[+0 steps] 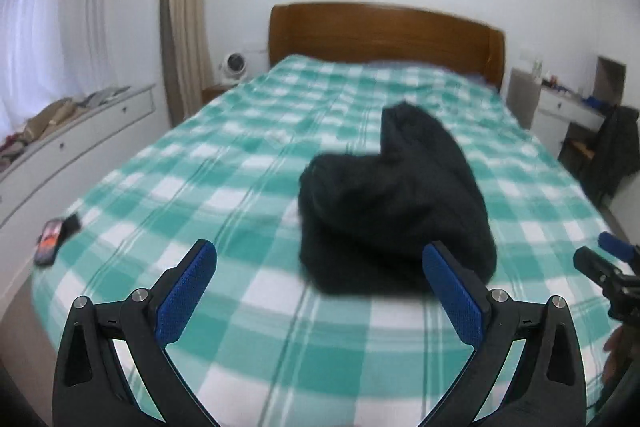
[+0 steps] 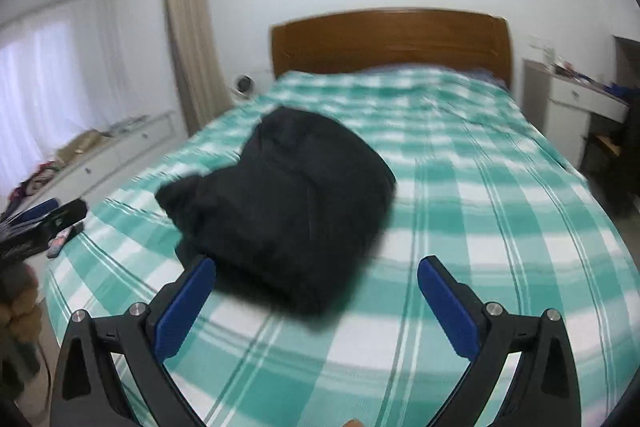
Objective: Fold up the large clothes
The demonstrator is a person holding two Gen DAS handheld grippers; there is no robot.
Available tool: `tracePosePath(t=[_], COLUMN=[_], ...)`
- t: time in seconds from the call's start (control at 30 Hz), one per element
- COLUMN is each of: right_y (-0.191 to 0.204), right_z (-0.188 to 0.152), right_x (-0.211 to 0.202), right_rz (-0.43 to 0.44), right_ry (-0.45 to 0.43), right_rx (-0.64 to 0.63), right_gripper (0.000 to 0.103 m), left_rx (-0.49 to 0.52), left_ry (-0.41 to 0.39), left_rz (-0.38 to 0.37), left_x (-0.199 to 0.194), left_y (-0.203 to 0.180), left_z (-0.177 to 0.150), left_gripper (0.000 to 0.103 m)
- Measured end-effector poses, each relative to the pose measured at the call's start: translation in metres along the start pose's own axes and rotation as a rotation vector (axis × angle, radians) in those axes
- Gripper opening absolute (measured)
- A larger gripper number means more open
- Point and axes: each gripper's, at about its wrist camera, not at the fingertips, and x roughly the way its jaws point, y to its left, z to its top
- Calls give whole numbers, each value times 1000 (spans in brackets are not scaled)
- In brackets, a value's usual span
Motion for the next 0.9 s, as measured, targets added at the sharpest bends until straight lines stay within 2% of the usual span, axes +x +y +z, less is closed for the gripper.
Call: tracePosePath(t=[0.2,0.4,0.53,0.67,0.9], right_y=[29,54,65,77,87], right_z=[-24,-24,-22,-22,-21], right_x=[-18,-27,-27,-27,-34], right_rz=[-61,-121,-115,-115,-159], right_ry=[25,17,34,57,65], right_rx=[23,-76,-105,-141,-143], right_gripper=[103,103,103,103,103], left_rx=[-4,39,36,59,95], left_ry=[50,59,72,96,129], left_rz=[15,33,15,36,75], left_x=[-18,-32,-34,-33,-33], left_y=[-12,-21,-22,-26,-31], left_z=[-17,-21,-23,-25,-31], left_gripper=[103,103,103,103,103])
